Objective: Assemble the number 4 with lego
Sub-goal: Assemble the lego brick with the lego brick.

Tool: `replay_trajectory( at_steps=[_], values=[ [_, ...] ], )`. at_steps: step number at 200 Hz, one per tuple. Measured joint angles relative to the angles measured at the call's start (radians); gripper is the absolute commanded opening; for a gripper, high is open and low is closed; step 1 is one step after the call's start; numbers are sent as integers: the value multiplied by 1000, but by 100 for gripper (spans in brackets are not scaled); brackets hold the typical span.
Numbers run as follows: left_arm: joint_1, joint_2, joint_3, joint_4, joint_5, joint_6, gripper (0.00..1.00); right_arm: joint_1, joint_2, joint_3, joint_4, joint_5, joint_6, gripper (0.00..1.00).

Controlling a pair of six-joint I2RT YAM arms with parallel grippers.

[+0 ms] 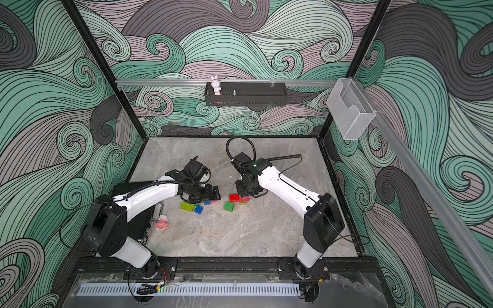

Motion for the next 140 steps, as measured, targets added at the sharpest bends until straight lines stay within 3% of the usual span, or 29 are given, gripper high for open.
replay_trajectory(
  at_steps=[140],
  values=[
    [0,49,0,18,30,8,98,22,48,5,70,65,53,0]
  ],
)
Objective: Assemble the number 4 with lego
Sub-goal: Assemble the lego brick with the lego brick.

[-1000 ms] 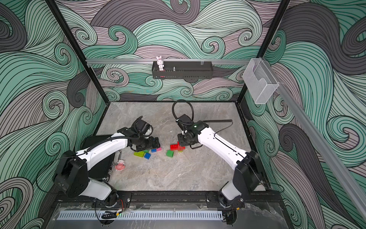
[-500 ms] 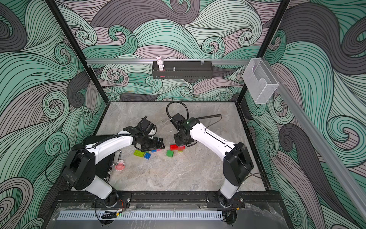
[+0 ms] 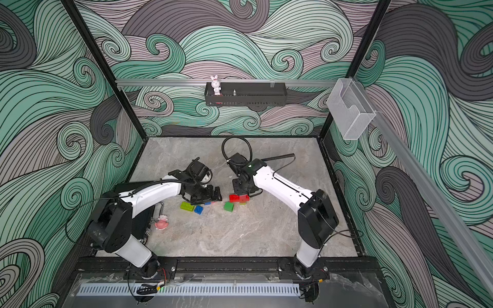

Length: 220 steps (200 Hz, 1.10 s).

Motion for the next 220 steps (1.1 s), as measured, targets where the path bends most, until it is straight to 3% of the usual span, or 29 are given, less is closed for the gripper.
replay_trajectory(
  at_steps=[220],
  values=[
    [0,28,0,-1,13,3,99,12,19,-26,26,43,52,0]
  ],
)
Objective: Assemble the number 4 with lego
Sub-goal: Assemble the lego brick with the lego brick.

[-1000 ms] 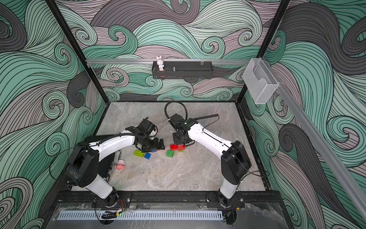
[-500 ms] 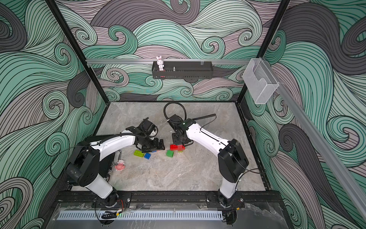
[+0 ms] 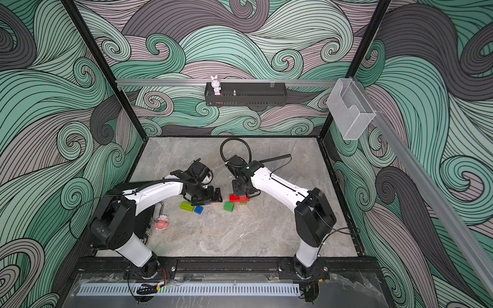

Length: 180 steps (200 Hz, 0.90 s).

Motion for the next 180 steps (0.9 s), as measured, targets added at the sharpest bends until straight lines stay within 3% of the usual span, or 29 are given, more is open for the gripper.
replay_trajectory(
  at_steps=[180],
  values=[
    [-53,169,145,-3,-45,3,99,3,-1,3,-23,3,136,0]
  ],
)
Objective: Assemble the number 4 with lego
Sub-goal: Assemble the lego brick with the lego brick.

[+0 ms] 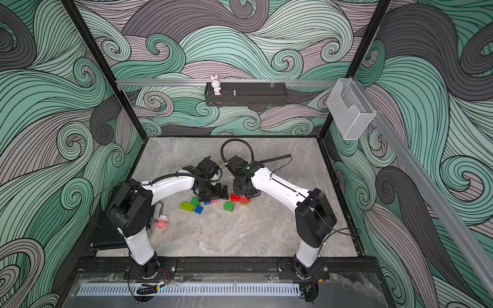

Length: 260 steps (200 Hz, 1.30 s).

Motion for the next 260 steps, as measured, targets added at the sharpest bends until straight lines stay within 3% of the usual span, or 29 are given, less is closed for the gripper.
replay_trajectory(
  at_steps=[60,124,159,195,260],
  values=[
    [-20,-3,0,-4,-19,2,98,0,-1,-8,2,10,-16,0],
    [-20,-80,0,-37,-111,17,99,-26,-27,-41,49,-48,-263,0],
    [-20,-56,33,-57,-126,29,99,-35,-26,-39,50,-87,-346,0],
    [-20,22,121,-69,-135,43,99,-37,-16,-20,32,-97,-350,0],
    [-20,35,123,-72,-131,46,99,-38,-2,0,11,-95,-331,0]
  ],
)
